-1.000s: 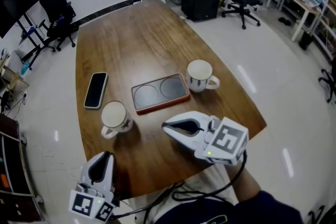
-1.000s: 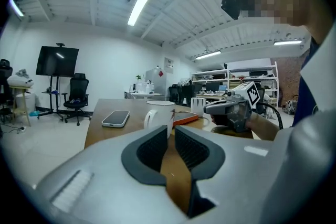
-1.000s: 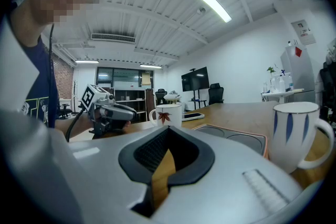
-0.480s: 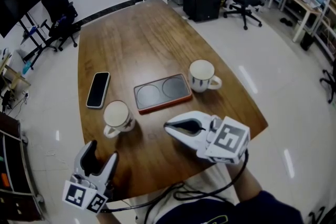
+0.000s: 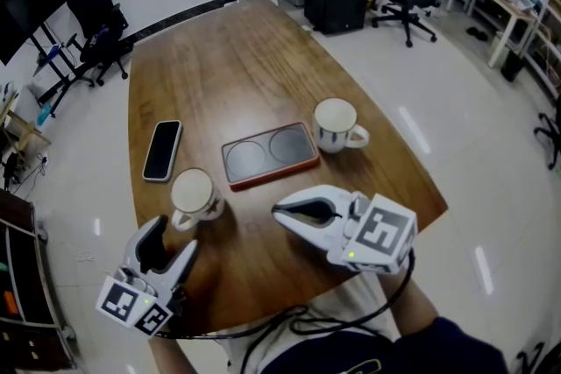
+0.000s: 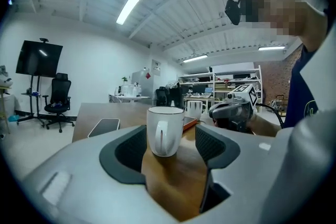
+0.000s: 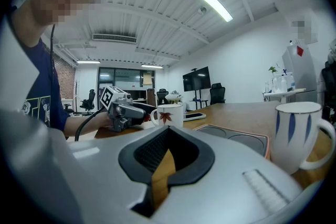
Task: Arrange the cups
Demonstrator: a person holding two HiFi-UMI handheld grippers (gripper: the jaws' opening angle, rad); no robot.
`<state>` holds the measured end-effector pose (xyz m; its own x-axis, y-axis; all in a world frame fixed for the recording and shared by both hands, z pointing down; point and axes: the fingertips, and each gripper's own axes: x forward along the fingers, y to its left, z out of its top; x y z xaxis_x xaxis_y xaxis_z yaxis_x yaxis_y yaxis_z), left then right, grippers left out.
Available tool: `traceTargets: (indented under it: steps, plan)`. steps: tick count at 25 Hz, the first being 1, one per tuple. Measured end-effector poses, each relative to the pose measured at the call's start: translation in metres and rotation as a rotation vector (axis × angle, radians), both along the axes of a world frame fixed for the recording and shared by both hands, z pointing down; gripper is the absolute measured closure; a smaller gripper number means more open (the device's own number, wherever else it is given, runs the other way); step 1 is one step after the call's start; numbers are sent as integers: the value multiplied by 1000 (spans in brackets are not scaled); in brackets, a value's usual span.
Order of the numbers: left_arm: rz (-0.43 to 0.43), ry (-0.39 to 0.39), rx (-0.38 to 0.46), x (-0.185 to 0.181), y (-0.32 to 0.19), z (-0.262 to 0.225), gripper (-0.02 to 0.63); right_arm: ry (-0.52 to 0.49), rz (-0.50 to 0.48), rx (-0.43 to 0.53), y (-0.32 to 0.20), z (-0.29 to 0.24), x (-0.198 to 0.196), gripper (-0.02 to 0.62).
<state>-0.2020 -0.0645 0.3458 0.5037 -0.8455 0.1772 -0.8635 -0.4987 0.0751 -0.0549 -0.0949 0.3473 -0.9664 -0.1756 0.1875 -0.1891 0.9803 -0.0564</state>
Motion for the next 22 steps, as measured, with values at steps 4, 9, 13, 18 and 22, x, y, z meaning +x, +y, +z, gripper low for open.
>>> traceTargets:
  steps: [4, 9, 13, 18, 22]
  plan:
    - [29, -4, -12, 1, -11, 3, 316, 4, -3, -3, 0, 2, 0, 595]
    - [54, -12, -67, 1, -24, 11, 374, 3, -3, -3, 1, 0, -1, 595]
    - [57, -16, -68, 2, -25, 9, 486, 3, -3, -2, 1, 0, -1, 595]
    - [38, -13, -61, -1, -24, 10, 534, 5, -3, -2, 1, 1, -1, 595]
    - [18, -4, -19, 1, -18, 4, 535, 3, -2, -5, 1, 0, -1, 595]
